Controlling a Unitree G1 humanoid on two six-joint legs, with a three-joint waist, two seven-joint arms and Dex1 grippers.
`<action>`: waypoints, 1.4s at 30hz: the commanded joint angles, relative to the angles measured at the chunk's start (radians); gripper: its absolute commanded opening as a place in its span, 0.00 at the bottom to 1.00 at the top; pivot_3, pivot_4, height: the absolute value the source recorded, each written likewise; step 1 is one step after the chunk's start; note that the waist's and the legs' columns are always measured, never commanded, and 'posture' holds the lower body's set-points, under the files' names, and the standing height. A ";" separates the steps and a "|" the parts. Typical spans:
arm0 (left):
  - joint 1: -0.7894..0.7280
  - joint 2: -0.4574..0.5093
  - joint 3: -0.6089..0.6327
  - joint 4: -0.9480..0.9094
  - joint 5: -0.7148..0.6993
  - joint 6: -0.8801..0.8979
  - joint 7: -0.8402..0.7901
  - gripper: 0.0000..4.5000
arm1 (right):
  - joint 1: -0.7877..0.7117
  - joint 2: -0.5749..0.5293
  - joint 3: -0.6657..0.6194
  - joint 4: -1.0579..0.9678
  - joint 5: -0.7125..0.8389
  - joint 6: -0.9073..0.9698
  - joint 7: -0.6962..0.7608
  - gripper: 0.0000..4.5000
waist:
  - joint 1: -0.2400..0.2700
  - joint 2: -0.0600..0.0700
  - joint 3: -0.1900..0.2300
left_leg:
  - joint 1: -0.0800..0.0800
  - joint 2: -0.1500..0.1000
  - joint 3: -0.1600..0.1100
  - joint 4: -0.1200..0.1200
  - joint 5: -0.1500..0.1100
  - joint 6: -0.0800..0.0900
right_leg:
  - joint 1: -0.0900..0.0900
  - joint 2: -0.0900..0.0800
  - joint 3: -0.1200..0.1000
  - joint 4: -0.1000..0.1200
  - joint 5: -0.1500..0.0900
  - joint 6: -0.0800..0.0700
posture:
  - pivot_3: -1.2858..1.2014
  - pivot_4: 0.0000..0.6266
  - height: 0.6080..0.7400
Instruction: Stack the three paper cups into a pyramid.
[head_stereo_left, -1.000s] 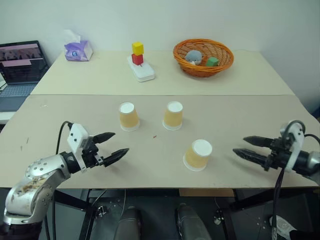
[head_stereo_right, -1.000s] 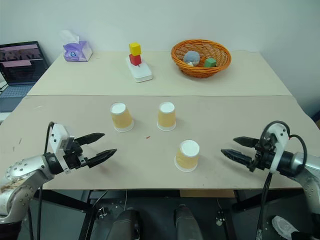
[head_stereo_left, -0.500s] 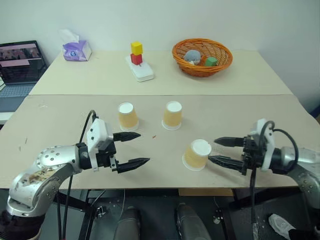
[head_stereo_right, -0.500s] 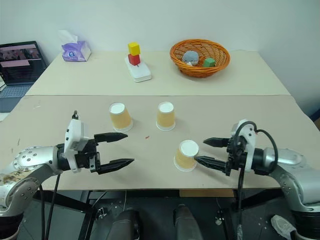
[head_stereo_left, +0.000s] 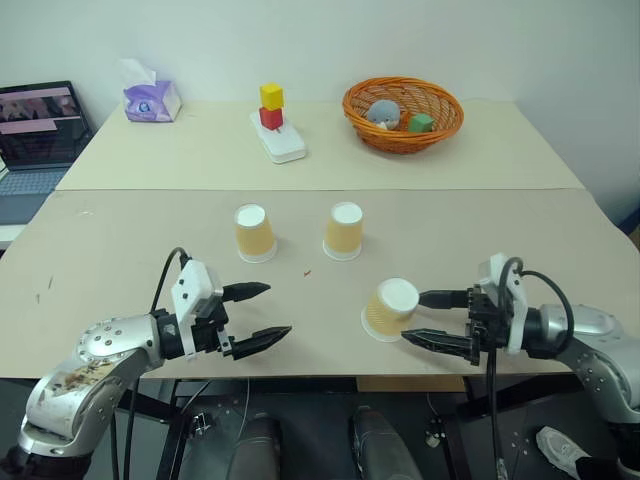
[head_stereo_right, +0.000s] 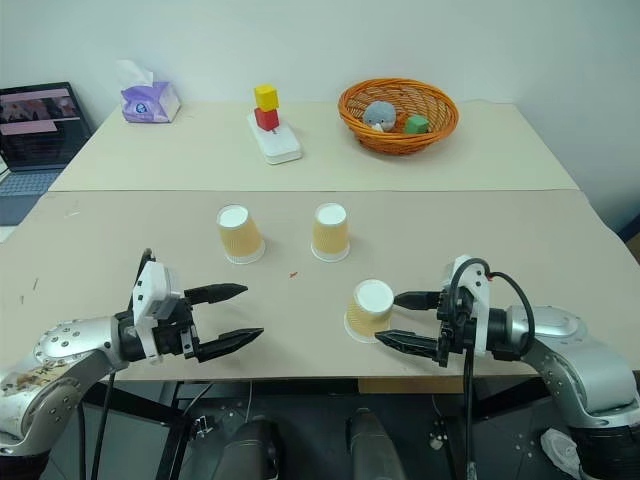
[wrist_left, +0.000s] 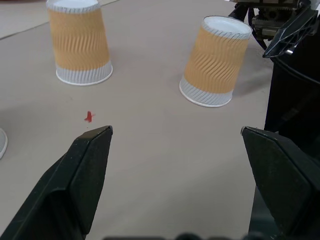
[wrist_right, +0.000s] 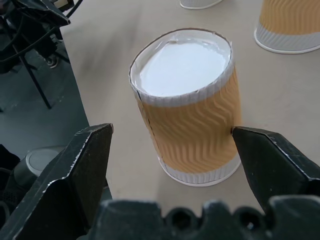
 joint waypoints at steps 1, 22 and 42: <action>0.007 -0.010 0.030 0.001 0.002 -0.020 0.014 0.97 | -0.051 0.010 0.013 0.007 -0.010 -0.038 0.016 0.99 | 0.001 0.000 0.000 | 0.000 0.000 0.000 0.000 0.000 0.000 | 0.000 0.000 0.000 0.000 0.000 0.000 | 0.52 0.24 0.38; 0.061 -0.011 0.060 -0.017 -0.007 -0.022 0.036 0.97 | -0.187 0.091 0.065 0.071 -0.017 -0.049 0.036 0.88 | 0.000 0.000 0.000 | 0.000 0.000 0.000 0.000 0.000 0.000 | 0.000 0.000 0.000 0.000 0.000 0.000 | 0.52 0.24 0.38; 0.119 -0.028 0.119 0.030 -0.015 -0.016 0.055 0.97 | -0.499 0.205 0.099 0.140 0.076 0.061 0.038 0.60 | -0.012 0.000 0.001 | 0.000 0.000 0.000 0.000 0.000 0.000 | -0.001 0.000 0.000 0.001 0.000 -0.001 | 0.52 0.24 0.38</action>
